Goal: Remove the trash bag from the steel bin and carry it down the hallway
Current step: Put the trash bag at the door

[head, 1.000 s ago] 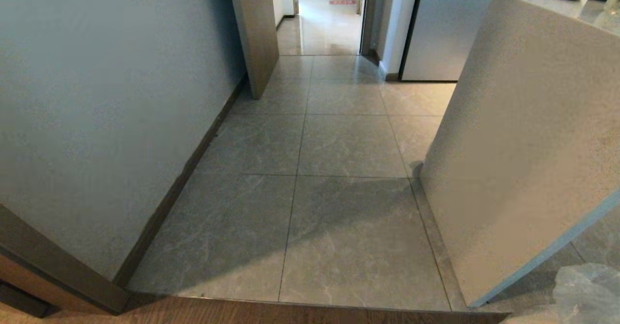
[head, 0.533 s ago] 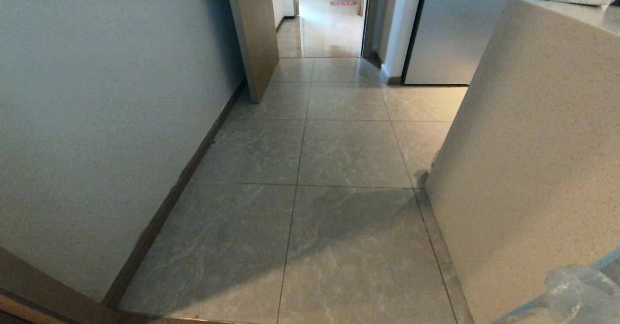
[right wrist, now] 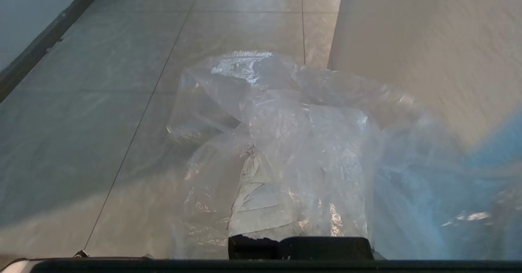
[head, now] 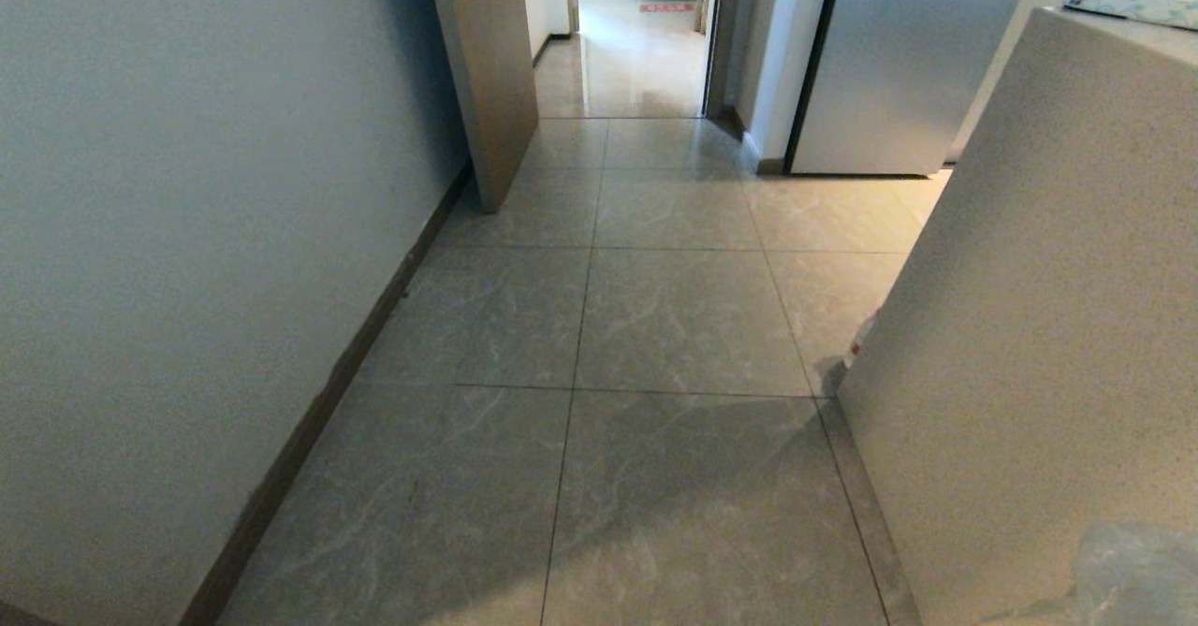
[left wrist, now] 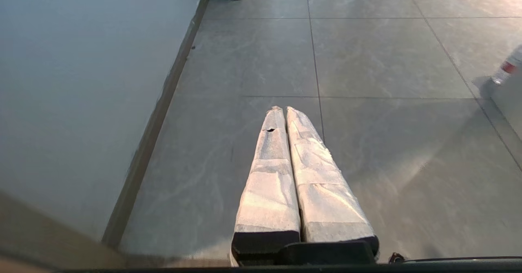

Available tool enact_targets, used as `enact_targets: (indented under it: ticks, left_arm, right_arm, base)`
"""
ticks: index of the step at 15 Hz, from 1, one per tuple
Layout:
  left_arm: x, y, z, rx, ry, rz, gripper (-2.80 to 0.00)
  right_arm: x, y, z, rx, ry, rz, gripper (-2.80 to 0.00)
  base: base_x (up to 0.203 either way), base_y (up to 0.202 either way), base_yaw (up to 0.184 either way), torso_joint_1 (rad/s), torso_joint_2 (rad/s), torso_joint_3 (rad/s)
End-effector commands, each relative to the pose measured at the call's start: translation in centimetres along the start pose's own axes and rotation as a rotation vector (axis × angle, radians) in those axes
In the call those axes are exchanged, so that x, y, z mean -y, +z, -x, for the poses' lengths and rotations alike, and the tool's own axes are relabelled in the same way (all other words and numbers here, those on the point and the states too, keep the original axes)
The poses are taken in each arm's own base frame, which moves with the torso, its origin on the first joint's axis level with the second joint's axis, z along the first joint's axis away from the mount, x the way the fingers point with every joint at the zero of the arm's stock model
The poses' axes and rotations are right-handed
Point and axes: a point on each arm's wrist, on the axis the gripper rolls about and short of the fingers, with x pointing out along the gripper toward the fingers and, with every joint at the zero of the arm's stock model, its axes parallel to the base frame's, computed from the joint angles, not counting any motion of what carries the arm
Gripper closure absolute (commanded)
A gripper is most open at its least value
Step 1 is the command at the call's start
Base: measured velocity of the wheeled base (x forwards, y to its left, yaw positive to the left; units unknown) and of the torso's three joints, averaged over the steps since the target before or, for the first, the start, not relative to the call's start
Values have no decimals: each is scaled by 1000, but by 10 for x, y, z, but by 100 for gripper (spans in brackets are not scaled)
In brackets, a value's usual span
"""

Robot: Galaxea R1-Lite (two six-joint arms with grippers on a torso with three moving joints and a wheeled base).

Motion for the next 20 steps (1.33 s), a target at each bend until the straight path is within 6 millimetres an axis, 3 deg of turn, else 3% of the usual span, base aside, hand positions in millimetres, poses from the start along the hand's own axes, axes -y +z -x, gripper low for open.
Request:
enact_targets:
  ticks: [1,20]
  left_arm:
    - [0,0,0,0,0,0,0]
    - [0,0,0,2,0,2,0]
  right_arm:
    - [0,0,0,-3,0,0,0]
    - [0,0,0,-3,0,0,0]
  base:
    - [191,0,1,-2,2,2]
    - [189,0,2,3,4,2]
